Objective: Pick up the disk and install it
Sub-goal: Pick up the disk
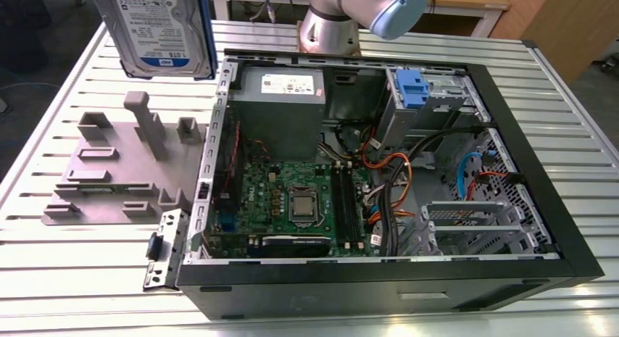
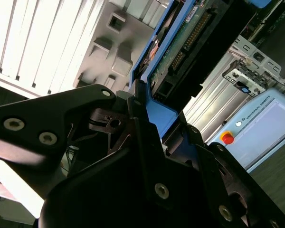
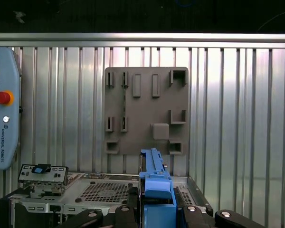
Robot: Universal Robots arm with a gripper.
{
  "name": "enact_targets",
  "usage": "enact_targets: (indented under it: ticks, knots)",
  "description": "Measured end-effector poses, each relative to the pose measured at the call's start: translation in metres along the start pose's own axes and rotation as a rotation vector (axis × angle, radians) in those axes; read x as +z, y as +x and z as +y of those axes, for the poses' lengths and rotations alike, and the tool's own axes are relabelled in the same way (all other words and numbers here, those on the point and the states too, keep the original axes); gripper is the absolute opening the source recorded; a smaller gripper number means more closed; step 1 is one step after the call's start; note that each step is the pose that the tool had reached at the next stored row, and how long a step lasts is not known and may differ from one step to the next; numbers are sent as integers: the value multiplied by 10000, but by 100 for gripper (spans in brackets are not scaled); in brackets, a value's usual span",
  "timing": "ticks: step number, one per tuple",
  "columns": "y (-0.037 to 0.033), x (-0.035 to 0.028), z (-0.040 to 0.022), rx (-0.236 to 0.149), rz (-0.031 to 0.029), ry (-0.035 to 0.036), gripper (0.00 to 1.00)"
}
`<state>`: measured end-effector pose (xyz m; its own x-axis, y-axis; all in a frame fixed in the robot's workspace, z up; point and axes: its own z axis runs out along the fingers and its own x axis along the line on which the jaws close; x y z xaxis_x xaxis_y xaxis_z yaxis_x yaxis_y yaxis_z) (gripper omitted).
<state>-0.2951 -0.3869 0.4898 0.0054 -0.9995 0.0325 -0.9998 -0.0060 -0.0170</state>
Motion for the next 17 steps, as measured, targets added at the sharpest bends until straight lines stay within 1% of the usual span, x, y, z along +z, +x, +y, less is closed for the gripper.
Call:
enact_targets:
  ticks: [17]
  knots:
    - [0, 3, -108, 0, 0, 0, 36]
